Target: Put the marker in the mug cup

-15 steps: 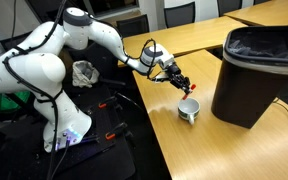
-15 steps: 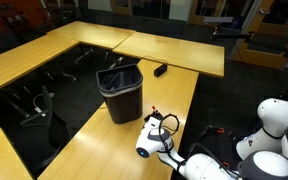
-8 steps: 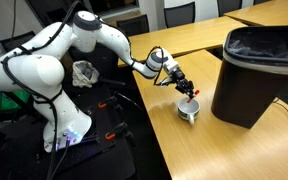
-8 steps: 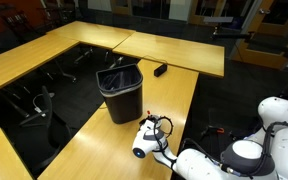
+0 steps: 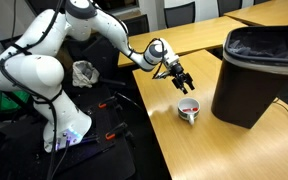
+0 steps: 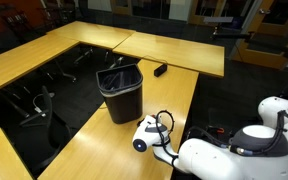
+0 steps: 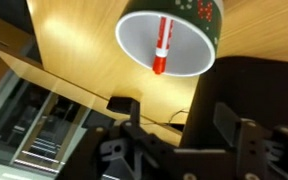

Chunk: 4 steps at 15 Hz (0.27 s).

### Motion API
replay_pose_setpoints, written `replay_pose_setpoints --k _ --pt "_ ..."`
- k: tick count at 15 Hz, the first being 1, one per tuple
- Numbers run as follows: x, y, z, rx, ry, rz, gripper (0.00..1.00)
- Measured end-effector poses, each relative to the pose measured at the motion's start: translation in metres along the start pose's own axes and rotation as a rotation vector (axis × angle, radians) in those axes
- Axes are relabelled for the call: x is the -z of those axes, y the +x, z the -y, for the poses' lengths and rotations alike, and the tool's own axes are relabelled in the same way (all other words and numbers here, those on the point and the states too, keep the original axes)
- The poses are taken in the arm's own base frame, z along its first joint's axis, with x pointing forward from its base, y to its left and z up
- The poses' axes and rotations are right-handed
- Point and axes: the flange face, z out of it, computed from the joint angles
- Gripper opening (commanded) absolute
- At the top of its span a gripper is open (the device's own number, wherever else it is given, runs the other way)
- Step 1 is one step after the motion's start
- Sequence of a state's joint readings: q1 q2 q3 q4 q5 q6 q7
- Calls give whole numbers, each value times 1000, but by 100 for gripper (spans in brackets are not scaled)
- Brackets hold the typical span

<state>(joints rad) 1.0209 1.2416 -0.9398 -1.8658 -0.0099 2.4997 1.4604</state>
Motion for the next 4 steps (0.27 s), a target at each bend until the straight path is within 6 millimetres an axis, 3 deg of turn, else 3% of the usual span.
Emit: replay_pose_setpoints --k 4 --pt "17 44 -42 45 -21 161 100"
